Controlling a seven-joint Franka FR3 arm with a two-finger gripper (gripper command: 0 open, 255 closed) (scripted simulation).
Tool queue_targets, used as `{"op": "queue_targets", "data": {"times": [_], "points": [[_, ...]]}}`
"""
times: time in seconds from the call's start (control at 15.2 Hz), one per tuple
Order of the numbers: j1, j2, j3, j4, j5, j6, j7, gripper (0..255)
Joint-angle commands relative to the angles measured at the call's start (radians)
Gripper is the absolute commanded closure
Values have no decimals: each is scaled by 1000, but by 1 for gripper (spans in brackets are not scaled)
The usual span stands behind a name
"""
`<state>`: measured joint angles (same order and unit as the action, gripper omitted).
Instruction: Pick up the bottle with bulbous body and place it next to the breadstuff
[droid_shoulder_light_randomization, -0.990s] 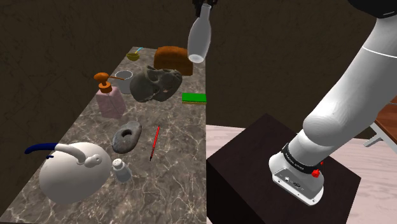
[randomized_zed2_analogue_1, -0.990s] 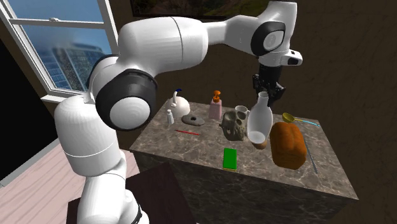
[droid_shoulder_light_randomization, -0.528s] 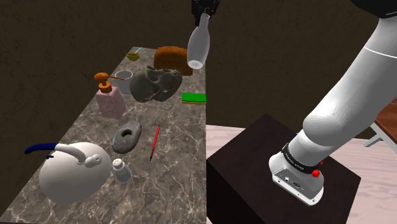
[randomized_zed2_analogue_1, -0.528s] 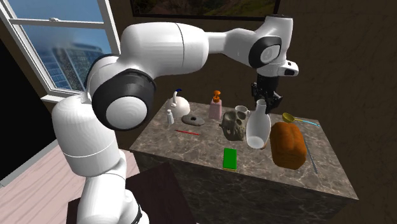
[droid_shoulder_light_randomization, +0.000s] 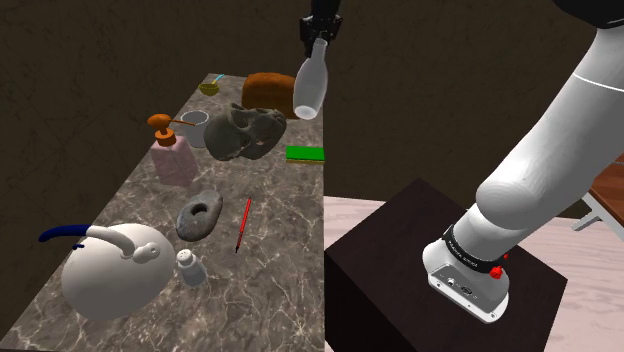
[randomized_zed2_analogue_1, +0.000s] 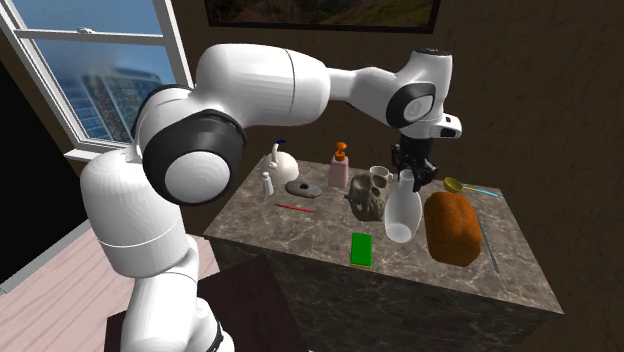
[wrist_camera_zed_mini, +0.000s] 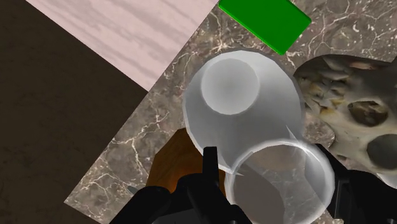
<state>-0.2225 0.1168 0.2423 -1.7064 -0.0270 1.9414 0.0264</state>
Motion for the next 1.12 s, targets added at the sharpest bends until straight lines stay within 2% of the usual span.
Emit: {"op": "queue_targets", "data": {"times": [0.0,1.06], "points": [[-1,1,-1,-22,0,24,0,255],[1,45,-3,-184,-15,229,9,255]]}}
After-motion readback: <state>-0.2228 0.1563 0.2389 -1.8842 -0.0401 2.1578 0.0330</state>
